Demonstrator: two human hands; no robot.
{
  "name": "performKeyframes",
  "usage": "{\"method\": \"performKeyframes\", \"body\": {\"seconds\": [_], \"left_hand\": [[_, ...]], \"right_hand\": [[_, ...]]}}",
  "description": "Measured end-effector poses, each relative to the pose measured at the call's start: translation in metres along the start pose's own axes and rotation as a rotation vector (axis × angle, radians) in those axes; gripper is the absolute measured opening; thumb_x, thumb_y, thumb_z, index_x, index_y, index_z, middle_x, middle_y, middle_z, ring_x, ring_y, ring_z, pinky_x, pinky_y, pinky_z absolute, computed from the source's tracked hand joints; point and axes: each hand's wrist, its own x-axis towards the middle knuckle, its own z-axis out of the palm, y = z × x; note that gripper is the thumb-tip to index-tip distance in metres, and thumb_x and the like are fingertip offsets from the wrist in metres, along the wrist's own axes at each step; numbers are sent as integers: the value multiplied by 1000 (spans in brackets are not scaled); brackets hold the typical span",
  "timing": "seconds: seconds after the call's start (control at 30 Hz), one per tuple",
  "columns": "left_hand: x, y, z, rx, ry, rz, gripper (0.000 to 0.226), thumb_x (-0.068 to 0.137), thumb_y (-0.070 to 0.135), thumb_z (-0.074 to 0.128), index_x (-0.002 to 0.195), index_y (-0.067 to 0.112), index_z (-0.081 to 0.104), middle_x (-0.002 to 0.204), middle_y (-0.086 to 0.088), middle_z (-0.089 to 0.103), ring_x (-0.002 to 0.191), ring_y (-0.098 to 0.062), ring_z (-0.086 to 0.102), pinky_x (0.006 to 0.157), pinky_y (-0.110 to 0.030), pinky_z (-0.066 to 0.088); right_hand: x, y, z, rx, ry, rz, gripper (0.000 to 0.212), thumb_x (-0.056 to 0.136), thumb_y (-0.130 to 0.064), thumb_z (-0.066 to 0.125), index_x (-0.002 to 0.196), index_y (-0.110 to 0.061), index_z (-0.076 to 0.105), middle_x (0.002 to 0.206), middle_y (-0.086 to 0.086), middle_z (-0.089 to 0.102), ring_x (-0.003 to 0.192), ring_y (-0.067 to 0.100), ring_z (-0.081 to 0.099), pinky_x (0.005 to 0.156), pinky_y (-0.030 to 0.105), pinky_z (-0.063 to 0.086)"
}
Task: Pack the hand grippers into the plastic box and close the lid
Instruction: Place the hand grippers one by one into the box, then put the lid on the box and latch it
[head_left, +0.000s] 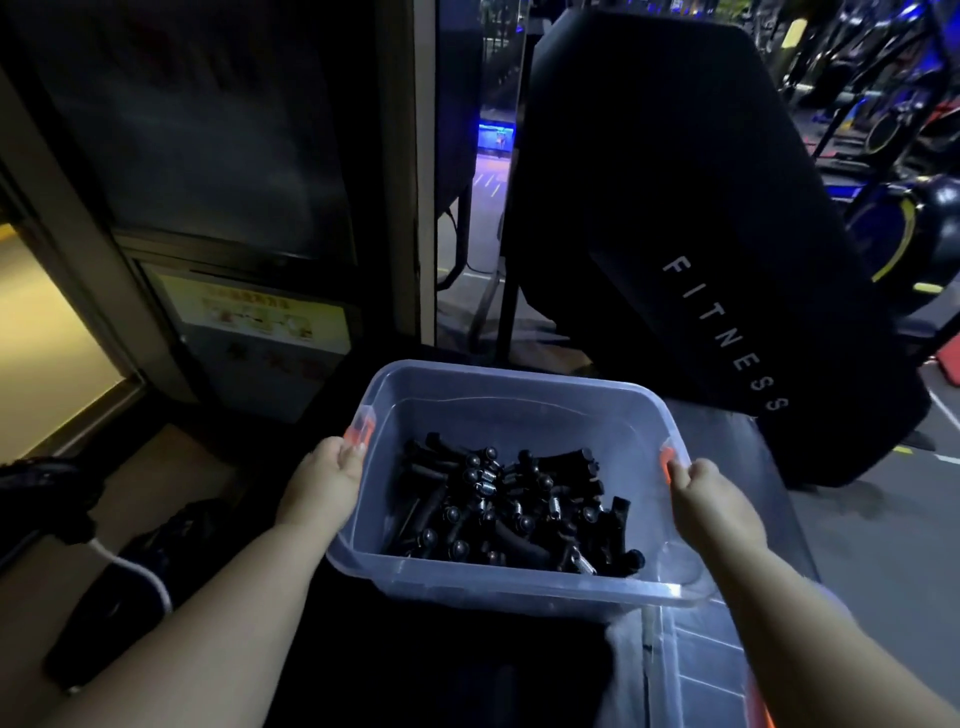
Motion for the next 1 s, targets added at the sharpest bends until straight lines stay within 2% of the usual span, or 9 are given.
{"method": "performKeyframes", "body": {"seconds": [0.1,0.3,0.47,0.57,0.67,0.73,0.83,0.9,1.0], "left_hand": [[-2,2,-1,80,7,-16,48,95,59,30,84,17,52,90,-5,55,76,-26,54,63,-33,41],[-21,23,-6,418,94,-20,37,99,41,33,115,14,53,123,-9,44,105,-32,50,84,-41,38],[-40,36,11,544,149,160,47,97,43,38,139,23,43,136,-4,43,124,-25,37,103,-39,22],[-56,55,33,443,102,287,34,96,41,42,120,25,60,125,-2,54,124,-25,39,102,-38,21],[-82,88,66,317,34,360,26,91,39,54,103,20,67,109,-5,59,109,-30,48,93,-43,34],[-105,113,91,231,-20,455,29,87,42,54,91,19,70,96,-5,61,97,-33,55,83,-41,42],[-144,144,127,37,-103,659,28,80,36,47,74,18,68,75,-4,61,71,-31,59,70,-33,40],[-173,161,150,-55,-154,750,23,79,31,48,74,18,66,74,-4,61,70,-28,58,71,-28,36],[-212,174,184,-99,-280,796,29,80,39,46,81,18,66,82,-1,64,82,-20,57,78,-24,37]], "right_hand": [[-7,-3,-5,-45,15,-7,62,94,-64,10,101,-15,47,94,9,58,84,30,53,72,39,40],[-28,-8,-8,-29,-9,24,49,99,-48,23,120,-13,49,117,15,45,93,34,50,76,38,35],[-49,-2,-10,52,-37,34,45,99,-44,31,124,-11,47,116,17,42,97,39,54,81,40,39],[-59,-1,-18,59,-61,20,45,99,-44,34,130,-13,43,113,16,42,100,38,53,83,38,39],[-69,6,-28,111,-118,21,48,98,-46,36,140,-23,37,116,15,41,105,37,50,83,38,38],[-74,18,-33,130,-141,46,52,96,-50,39,143,-29,34,129,16,41,112,36,47,82,39,37],[-85,47,-39,146,-129,95,55,96,-49,41,145,-28,33,135,13,41,117,34,46,87,40,40],[-93,71,-43,125,-120,130,55,96,-49,39,146,-26,32,135,13,42,116,33,47,86,39,40],[-102,108,-46,91,-133,187,54,96,-47,41,145,-25,34,133,17,44,115,36,49,77,37,34]]}}
